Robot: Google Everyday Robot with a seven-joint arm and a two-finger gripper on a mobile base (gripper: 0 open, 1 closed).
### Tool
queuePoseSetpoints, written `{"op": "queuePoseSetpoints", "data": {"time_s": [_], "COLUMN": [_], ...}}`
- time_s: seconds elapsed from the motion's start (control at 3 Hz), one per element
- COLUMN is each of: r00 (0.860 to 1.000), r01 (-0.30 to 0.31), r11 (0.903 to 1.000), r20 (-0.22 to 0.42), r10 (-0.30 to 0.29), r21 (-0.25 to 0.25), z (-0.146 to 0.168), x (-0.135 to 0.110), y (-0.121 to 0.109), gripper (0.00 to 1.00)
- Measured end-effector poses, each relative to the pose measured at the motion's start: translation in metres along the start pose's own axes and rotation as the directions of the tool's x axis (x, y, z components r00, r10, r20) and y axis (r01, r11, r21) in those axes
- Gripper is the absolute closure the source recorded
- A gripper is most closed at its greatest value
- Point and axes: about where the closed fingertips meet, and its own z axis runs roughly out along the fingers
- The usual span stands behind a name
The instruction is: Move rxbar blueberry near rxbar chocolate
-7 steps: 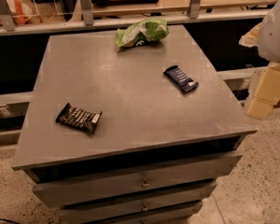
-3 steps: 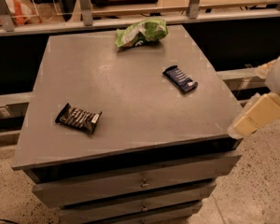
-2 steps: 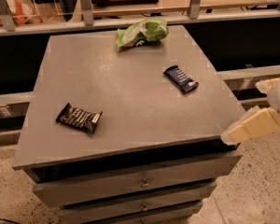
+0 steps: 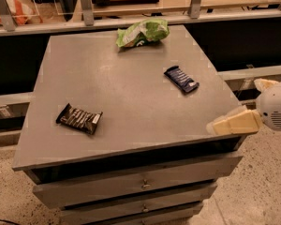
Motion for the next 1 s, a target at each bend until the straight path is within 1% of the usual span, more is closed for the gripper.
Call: {"op": "queuePoseSetpoints", "data": {"time_s": [0.33,0.67,1.0], "r00": [0.999,0.999,0.998], "r01": [-0.022,-0.023,-0.034], "r11": [0.9983,0.9975,0.9961], "r20": [0.024,0.031,0.063], "r10": [0.021,0.021,0.029], "r21": [0.055,0.066,0.082], "z": [0.011,0.0109,0.016], "x": [-0.0015,-0.0033,-0.0101], "y": [-0.0078,-0.0103,-0.0091], "gripper": [0.0,0.0,0.0]}}
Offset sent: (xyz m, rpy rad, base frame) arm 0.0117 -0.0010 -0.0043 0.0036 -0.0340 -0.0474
